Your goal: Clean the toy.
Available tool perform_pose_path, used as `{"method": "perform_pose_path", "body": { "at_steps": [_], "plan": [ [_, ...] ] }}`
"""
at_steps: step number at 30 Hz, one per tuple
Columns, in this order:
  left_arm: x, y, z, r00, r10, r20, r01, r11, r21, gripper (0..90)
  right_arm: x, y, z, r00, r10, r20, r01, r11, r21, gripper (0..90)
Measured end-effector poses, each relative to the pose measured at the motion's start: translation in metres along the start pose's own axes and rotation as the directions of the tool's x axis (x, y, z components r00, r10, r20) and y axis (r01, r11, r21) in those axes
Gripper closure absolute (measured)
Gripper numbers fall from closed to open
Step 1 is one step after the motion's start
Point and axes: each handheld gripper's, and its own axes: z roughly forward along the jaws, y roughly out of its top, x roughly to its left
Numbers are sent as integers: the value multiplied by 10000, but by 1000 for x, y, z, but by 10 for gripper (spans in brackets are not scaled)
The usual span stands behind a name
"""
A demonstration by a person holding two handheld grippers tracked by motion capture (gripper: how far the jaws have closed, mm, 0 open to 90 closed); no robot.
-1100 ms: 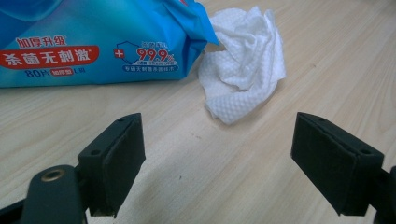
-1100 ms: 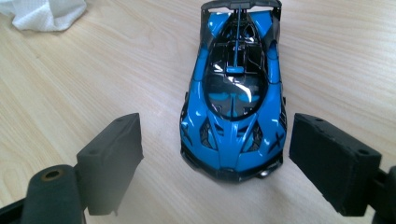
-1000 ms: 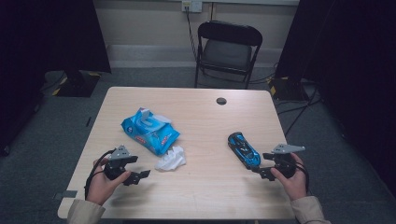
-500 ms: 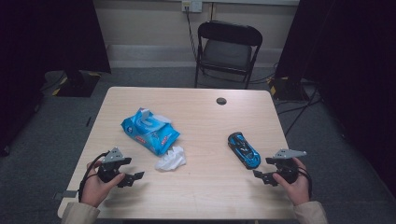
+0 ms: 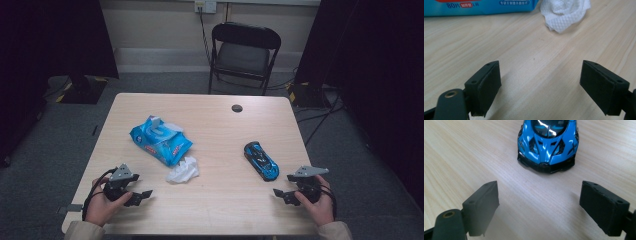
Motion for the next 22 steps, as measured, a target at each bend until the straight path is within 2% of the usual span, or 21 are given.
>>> {"method": "perform_pose_path", "body": {
  "at_steps": [4, 9, 10, 11, 16, 22],
  "plan": [
    [0, -3, 3, 9988, 443, -198, -439, 9989, 181, 166, 0, -4, 1, 10000, -6, -4, 6, 9999, 103, 149],
    [-2, -4, 5, 9977, 606, -298, -601, 9981, 160, 158, 2, -7, 2, 9996, -265, 123, 265, 9996, 20, 147],
    [-3, -5, 5, 9969, 724, -309, -719, 9973, 148, 153, 3, -8, 2, 9987, -445, 241, 446, 9990, -36, 145],
    [-3, -5, 6, 9971, 684, -332, -681, 9976, 85, 150, 4, -10, 3, 9979, -544, 350, 548, 9984, -103, 140],
    [-4, -6, 6, 9974, 659, -291, -659, 9978, 7, 128, 5, -12, 3, 9981, -434, 446, 450, 9984, -341, 137],
    [-5, -6, 6, 9970, 699, -333, -698, 9975, 52, 113, 5, -12, 4, 9979, -503, 410, 517, 9981, -345, 133]
  ]
}}
